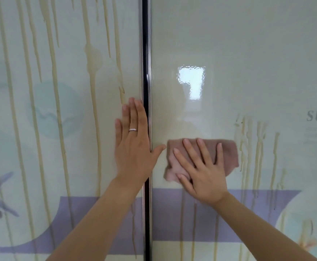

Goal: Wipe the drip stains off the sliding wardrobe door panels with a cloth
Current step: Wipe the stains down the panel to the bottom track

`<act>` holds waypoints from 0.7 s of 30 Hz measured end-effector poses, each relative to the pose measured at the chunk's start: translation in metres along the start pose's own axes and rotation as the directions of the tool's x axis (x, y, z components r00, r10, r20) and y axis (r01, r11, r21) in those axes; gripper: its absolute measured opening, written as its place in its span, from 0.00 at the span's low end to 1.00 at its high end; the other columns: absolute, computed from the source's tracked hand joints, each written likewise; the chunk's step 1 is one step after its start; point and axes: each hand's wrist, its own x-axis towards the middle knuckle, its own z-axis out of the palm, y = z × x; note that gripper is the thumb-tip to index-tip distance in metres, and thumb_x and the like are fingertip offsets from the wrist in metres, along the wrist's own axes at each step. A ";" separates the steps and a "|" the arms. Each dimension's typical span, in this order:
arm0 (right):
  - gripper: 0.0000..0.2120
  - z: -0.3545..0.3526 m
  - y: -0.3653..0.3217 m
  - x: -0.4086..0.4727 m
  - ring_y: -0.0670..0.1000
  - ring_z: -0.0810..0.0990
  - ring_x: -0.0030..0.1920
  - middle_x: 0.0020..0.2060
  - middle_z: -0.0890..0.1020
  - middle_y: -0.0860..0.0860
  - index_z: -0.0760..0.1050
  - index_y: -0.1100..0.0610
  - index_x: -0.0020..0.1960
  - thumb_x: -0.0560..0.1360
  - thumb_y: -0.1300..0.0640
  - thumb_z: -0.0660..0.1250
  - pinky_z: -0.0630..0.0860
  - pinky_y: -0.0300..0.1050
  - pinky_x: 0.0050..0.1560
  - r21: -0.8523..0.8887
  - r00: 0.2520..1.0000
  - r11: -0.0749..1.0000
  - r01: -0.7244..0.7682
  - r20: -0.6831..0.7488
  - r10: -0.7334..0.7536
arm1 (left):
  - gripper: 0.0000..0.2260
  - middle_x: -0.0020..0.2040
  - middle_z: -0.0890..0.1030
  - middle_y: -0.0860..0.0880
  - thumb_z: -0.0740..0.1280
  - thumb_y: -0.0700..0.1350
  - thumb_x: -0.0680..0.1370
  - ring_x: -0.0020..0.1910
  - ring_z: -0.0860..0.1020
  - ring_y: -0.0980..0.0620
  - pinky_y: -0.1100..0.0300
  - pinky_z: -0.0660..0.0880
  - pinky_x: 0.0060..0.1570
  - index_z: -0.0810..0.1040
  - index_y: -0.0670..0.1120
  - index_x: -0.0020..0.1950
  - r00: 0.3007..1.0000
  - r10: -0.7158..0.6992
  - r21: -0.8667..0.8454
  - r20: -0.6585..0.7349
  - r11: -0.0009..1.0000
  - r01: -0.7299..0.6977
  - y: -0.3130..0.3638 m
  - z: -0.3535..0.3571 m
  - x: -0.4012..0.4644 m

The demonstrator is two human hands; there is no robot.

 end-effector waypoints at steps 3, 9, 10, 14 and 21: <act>0.27 -0.007 0.021 0.049 0.60 0.56 0.76 0.76 0.60 0.53 0.60 0.50 0.76 0.79 0.43 0.50 0.44 0.67 0.72 0.018 0.988 0.991 -0.131 -0.084 0.132 | 0.46 0.76 0.48 0.44 0.60 0.63 0.71 0.74 0.47 0.45 0.55 0.40 0.71 0.35 0.45 0.76 1.000 0.002 0.007 -0.028 1.000 -0.002 -0.002 0.004 0.001; 0.26 0.004 0.015 0.058 0.60 0.57 0.75 0.75 0.63 0.55 0.62 0.51 0.76 0.80 0.43 0.49 0.45 0.68 0.71 -0.002 0.962 0.969 -0.247 -0.119 0.245 | 0.52 0.76 0.49 0.42 0.76 0.52 0.66 0.74 0.47 0.46 0.54 0.40 0.71 0.43 0.43 0.76 0.996 -0.029 0.053 -0.090 0.998 0.034 0.003 0.011 0.000; 0.26 0.006 0.012 0.046 0.60 0.56 0.76 0.75 0.62 0.55 0.61 0.51 0.76 0.80 0.43 0.49 0.46 0.68 0.72 -0.019 0.968 0.974 -0.225 -0.113 0.222 | 0.53 0.76 0.48 0.43 0.77 0.50 0.64 0.74 0.46 0.47 0.54 0.41 0.71 0.44 0.43 0.76 0.995 -0.043 0.058 -0.085 0.997 0.047 0.006 0.011 0.000; 0.26 0.001 0.015 0.027 0.60 0.55 0.76 0.75 0.60 0.54 0.57 0.50 0.76 0.81 0.43 0.47 0.46 0.69 0.71 -0.025 0.994 0.996 -0.081 -0.076 0.079 | 0.55 0.76 0.51 0.40 0.79 0.47 0.61 0.74 0.48 0.46 0.52 0.42 0.71 0.45 0.43 0.75 0.992 -0.073 0.074 -0.101 0.994 0.081 0.010 0.011 0.000; 0.26 0.002 0.017 0.057 0.60 0.56 0.76 0.76 0.61 0.55 0.60 0.51 0.76 0.81 0.45 0.47 0.45 0.68 0.72 -0.009 0.973 0.981 -0.192 -0.131 0.189 | 0.56 0.74 0.48 0.43 0.79 0.46 0.60 0.74 0.48 0.44 0.54 0.41 0.71 0.44 0.43 0.76 0.985 -0.073 0.090 -0.157 0.992 0.088 0.010 0.018 0.000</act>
